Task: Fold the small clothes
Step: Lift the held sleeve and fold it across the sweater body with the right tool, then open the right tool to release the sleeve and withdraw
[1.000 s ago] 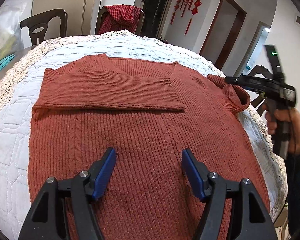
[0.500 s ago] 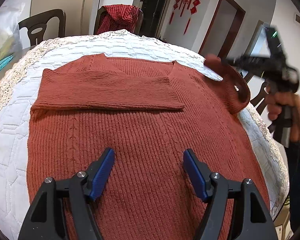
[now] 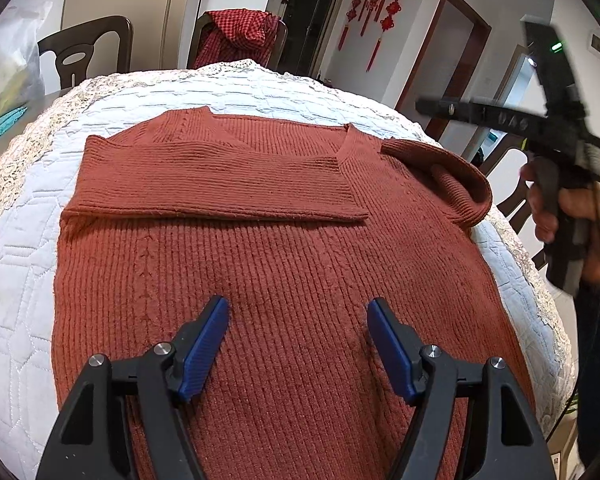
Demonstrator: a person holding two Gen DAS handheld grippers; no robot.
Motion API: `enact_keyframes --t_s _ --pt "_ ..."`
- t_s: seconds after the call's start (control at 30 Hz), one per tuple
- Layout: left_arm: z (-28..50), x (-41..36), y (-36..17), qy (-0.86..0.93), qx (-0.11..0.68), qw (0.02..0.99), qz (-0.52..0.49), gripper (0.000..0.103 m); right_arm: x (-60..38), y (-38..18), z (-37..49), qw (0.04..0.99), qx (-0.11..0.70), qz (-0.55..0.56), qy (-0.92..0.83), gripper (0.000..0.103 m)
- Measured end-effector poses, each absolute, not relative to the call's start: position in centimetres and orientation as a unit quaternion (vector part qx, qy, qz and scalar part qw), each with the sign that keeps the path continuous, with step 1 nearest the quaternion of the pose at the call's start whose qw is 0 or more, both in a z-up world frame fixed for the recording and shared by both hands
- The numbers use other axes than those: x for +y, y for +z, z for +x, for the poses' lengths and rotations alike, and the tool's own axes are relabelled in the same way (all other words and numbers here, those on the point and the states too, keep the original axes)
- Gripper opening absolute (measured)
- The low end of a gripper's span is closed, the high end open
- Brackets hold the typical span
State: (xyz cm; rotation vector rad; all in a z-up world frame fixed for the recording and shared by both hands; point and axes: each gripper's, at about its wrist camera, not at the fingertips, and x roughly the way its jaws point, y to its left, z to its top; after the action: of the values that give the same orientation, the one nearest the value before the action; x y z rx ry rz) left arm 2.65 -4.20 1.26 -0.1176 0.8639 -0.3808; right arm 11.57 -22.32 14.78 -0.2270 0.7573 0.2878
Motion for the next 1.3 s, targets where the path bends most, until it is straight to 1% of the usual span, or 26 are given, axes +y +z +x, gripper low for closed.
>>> enact_keyframes --t_s 0.03,0.17,0.23,0.3,0.33,0.53,0.67,0.7,0.77,0.8,0.87,1.0,1.1,1.23,1.3 --pt "2.6 -4.2 1.3 -0.183 0.416 0.889 -0.056 0.074 -22.9 14.3 12.1 0.907 0.382 -0.117 0.129 0.050" --pt "2.7 -4.2 1.3 -0.184 0.416 0.889 -0.059 0.074 -24.6 11.1 15.0 0.868 0.463 -0.163 0.075 0.050" --pt "2.7 -4.1 1.3 -0.185 0.416 0.888 -0.063 0.074 -25.8 9.7 16.2 0.853 0.494 -0.155 0.061 0.049" --pt "2.7 -4.1 1.3 -0.186 0.416 0.888 -0.064 0.074 -26.0 9.3 16.4 0.852 0.498 -0.147 0.066 0.018" --pt "2.7 -4.1 1.3 -0.186 0.416 0.888 -0.064 0.074 -26.1 9.5 16.3 0.855 0.493 -0.145 0.066 0.009" --pt "2.7 -4.2 1.3 -0.184 0.417 0.888 -0.060 0.074 -24.9 13.9 13.9 0.900 0.413 -0.097 0.102 0.009" --pt "2.7 -4.1 1.3 -0.186 0.416 0.888 -0.065 0.074 -20.6 15.4 12.0 0.904 0.382 -0.086 0.174 0.009" --pt "2.7 -4.0 1.4 -0.186 0.416 0.888 -0.068 0.074 -19.3 15.3 11.5 0.893 0.389 -0.079 0.213 0.009" --pt "2.8 -3.7 1.7 -0.185 0.420 0.886 -0.071 0.074 -17.8 14.9 10.8 0.875 0.403 -0.074 0.257 0.015" --pt "2.8 -3.5 2.0 -0.184 0.422 0.885 -0.073 0.074 -17.3 14.8 10.4 0.870 0.405 -0.077 0.269 0.021" --pt "2.7 -2.8 3.2 -0.179 0.415 0.888 -0.082 0.074 -17.0 15.1 9.0 0.869 0.396 -0.084 0.286 0.036" --pt "3.6 -1.4 6.0 -0.169 0.381 0.904 -0.096 0.074 -19.7 15.8 7.1 0.878 0.378 -0.049 0.289 0.036" --pt "5.6 -1.6 7.2 -0.165 0.375 0.907 -0.095 0.074 -21.7 14.6 7.1 0.886 0.391 -0.030 0.246 0.036" --pt "9.4 -2.8 6.3 -0.158 0.393 0.902 -0.084 0.074 -23.8 11.3 6.1 0.874 0.435 -0.019 0.214 0.036" --pt "11.1 -3.5 5.1 -0.158 0.411 0.894 -0.082 0.071 -24.9 10.0 5.3 0.869 0.449 -0.004 0.208 0.036"
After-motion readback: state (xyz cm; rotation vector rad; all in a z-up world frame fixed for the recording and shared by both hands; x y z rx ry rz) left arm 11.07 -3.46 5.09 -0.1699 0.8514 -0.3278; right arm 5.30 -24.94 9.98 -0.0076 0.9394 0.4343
